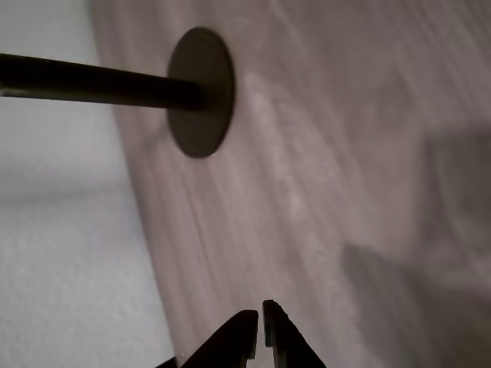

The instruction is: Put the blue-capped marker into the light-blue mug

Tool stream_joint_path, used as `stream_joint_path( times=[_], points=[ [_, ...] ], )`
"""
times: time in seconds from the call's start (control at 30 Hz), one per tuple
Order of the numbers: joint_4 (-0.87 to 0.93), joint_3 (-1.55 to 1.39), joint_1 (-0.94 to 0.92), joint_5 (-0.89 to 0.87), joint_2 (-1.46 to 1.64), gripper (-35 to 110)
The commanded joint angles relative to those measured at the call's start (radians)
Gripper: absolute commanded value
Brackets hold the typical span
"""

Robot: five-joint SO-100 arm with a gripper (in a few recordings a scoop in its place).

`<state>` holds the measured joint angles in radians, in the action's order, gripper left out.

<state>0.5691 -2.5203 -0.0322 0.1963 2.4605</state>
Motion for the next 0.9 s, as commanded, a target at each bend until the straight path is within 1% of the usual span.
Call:
stream_joint_path(
  times=[0.0,0.13,0.3,0.53,0.67,0.77,0.87],
  points=[
    [-0.003,-0.086,0.000,0.005,0.083,0],
    [0.003,-0.178,-0.002,0.008,0.156,0],
    [-0.006,-0.275,0.009,0.003,0.175,0],
    [-0.061,-0.382,0.025,-0.046,0.176,0],
    [-0.133,-0.495,0.026,-0.049,0.272,0],
    [-0.121,-0.572,0.046,-0.051,0.400,0],
    [-0.038,-0.580,0.067,-0.075,0.485,0]
  ],
)
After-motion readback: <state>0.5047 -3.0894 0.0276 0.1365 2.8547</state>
